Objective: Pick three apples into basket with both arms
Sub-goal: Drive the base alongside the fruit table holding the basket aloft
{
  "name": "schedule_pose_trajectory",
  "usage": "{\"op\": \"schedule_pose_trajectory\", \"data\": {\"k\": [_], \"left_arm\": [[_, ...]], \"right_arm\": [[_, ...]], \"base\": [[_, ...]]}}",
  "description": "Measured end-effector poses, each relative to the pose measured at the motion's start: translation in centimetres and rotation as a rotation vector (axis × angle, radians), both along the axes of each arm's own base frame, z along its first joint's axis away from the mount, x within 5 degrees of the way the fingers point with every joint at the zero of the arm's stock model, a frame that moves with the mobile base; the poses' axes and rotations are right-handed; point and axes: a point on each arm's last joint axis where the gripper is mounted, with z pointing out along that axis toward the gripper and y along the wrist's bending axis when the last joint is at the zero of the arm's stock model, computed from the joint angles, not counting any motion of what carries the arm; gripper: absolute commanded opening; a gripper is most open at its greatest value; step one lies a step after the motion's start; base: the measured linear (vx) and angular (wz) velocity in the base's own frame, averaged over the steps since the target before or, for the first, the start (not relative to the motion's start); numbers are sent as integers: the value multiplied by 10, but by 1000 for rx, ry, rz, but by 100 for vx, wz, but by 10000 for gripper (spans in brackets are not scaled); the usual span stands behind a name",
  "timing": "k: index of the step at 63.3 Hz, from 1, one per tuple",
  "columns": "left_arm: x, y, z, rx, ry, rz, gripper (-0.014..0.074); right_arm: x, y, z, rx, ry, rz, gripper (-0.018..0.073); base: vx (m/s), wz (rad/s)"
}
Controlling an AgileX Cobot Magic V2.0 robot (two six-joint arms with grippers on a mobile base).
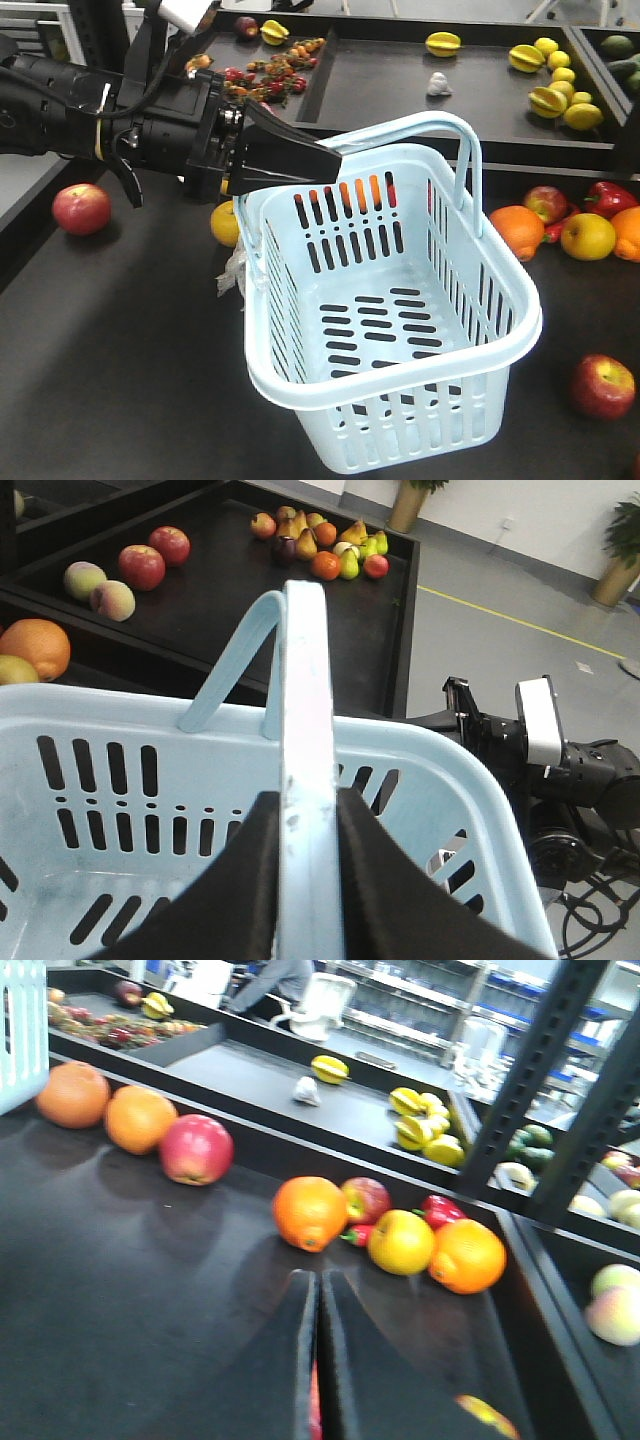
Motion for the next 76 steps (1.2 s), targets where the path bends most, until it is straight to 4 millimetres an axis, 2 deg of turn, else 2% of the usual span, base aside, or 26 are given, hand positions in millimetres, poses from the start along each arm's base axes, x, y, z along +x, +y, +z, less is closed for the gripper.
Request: {"op": "schedule_pose_trajectory", "data": {"k": [76], "left_arm": [[0,0,0,0,0,0,-8]], "right_arm": [[0,0,0,0,0,0,-3]], "base": [[3,-11]]}}
